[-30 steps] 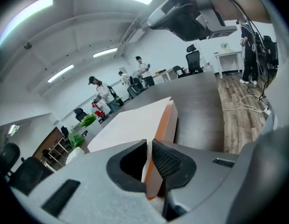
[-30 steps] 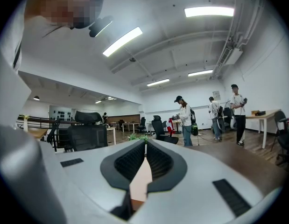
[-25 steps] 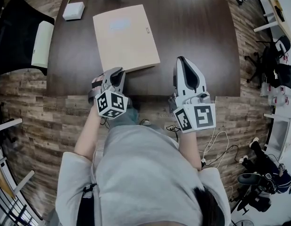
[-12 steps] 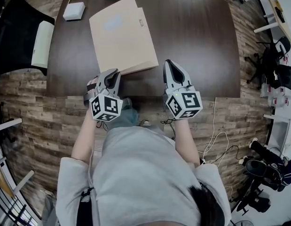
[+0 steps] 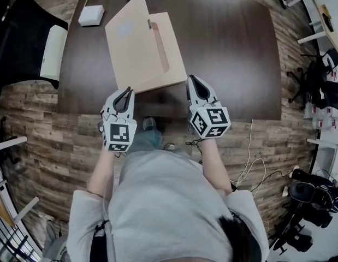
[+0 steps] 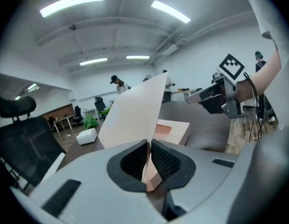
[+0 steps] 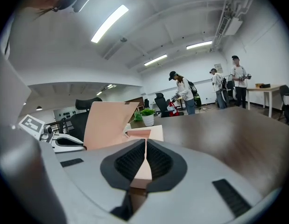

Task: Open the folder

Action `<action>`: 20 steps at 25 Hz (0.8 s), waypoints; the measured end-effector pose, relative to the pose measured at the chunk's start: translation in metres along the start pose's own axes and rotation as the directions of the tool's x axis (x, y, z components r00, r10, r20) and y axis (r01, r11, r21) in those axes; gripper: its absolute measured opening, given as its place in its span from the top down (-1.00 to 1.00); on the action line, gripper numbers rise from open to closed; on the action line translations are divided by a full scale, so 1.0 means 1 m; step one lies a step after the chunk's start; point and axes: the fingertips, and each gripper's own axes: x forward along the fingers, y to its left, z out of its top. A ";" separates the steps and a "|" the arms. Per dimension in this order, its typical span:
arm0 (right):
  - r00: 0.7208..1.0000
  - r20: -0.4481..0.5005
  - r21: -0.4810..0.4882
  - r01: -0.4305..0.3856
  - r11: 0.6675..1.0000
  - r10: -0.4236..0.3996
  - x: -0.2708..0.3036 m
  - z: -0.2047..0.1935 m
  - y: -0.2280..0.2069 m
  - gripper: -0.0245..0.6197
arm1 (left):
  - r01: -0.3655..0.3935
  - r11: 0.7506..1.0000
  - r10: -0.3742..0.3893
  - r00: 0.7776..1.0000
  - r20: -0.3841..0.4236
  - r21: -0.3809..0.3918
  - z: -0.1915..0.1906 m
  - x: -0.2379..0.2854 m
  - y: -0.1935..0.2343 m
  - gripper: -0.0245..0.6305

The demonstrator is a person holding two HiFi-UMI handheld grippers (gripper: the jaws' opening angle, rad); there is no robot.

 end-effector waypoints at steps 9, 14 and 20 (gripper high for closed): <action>0.997 0.060 -0.029 -0.048 0.998 0.050 0.000 0.028 0.021 0.87 | -0.104 0.950 0.118 0.992 0.032 -0.293 -0.013 -0.027 0.033 0.85; 0.995 0.072 -0.059 -0.068 0.996 0.072 0.000 0.038 0.031 0.87 | -0.160 0.905 0.183 0.983 0.023 -0.393 -0.025 -0.038 0.049 0.87; 0.993 0.083 -0.076 -0.082 0.994 0.088 -0.002 0.045 0.038 0.87 | -0.227 0.840 0.257 0.966 -0.007 -0.493 -0.040 -0.049 0.067 0.88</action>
